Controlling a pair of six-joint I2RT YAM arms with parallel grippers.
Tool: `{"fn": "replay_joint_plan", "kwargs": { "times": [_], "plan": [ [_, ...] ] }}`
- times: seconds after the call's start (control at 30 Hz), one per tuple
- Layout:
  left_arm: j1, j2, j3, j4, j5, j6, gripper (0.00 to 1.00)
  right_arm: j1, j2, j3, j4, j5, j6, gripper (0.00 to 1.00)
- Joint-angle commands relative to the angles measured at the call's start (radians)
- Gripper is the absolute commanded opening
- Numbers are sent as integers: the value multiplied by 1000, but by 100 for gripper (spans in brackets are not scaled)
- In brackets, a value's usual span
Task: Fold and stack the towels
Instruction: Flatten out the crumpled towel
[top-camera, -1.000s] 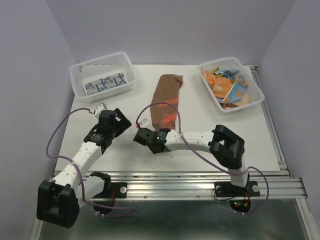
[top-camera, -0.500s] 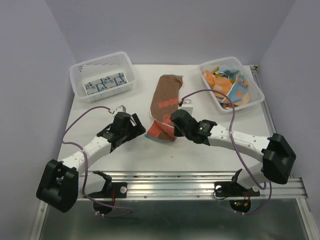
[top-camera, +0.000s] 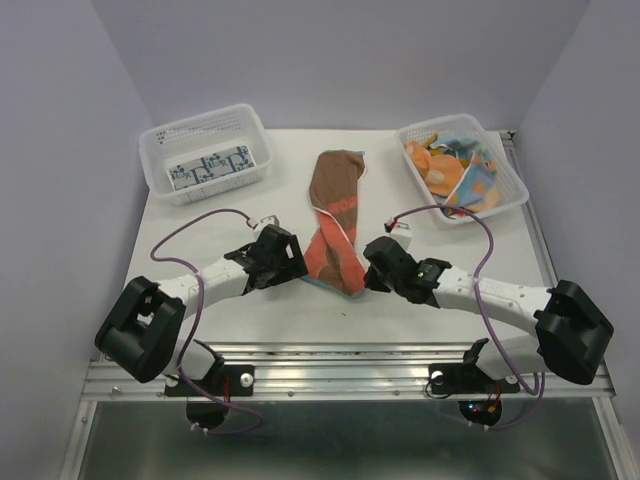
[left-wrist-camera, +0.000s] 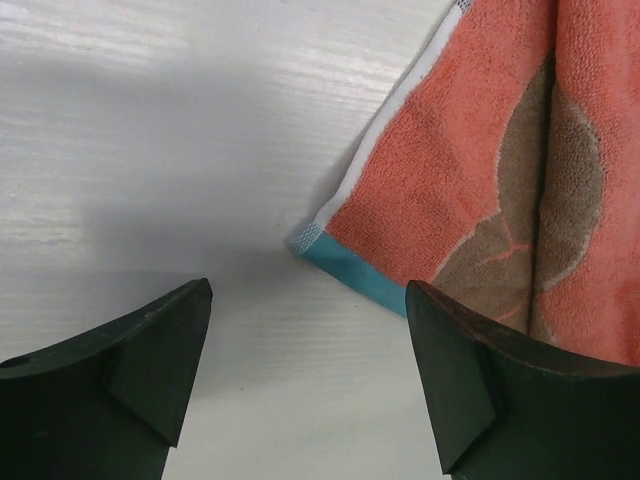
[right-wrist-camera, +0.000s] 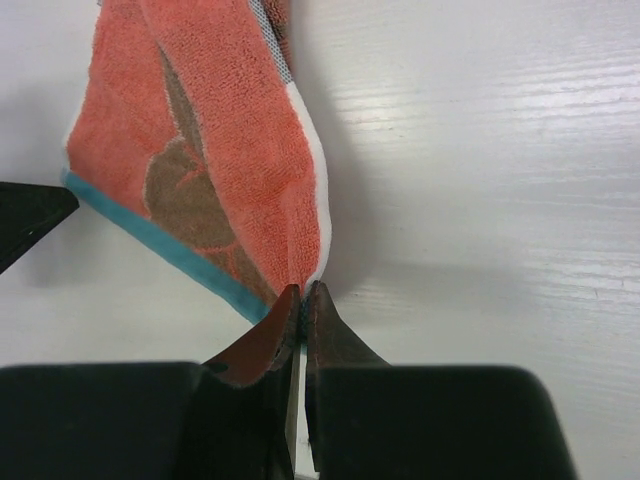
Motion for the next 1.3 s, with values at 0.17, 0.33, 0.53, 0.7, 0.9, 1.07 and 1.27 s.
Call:
{"fn": "replay_joint_plan", "kwargs": {
  "times": [0.17, 0.33, 0.53, 0.7, 0.9, 1.07, 1.27],
  "plan": [
    [-58, 113, 124, -54, -142, -28, 71, 0, 6, -10, 98, -27, 8, 1],
    [-105, 194, 179, -132, -209, -42, 61, 1, -11, -16, 83, -12, 8, 1],
    [-147, 279, 221, -177, -249, -56, 49, 0, -49, -38, 84, 0, 12, 1],
    [-154, 299, 212, -180, -249, -106, 0, 1, -69, -42, 77, 8, 9, 1],
    [-193, 150, 254, -226, -294, -97, 0, 1, -126, -21, 123, -17, -47, 1],
    [-220, -66, 356, -281, -378, -54, 0, 0, -249, 62, 179, -3, -153, 1],
    [-222, -216, 638, -289, -372, 97, 0, 1, -321, 315, 176, 36, -311, 1]
  ]
}}
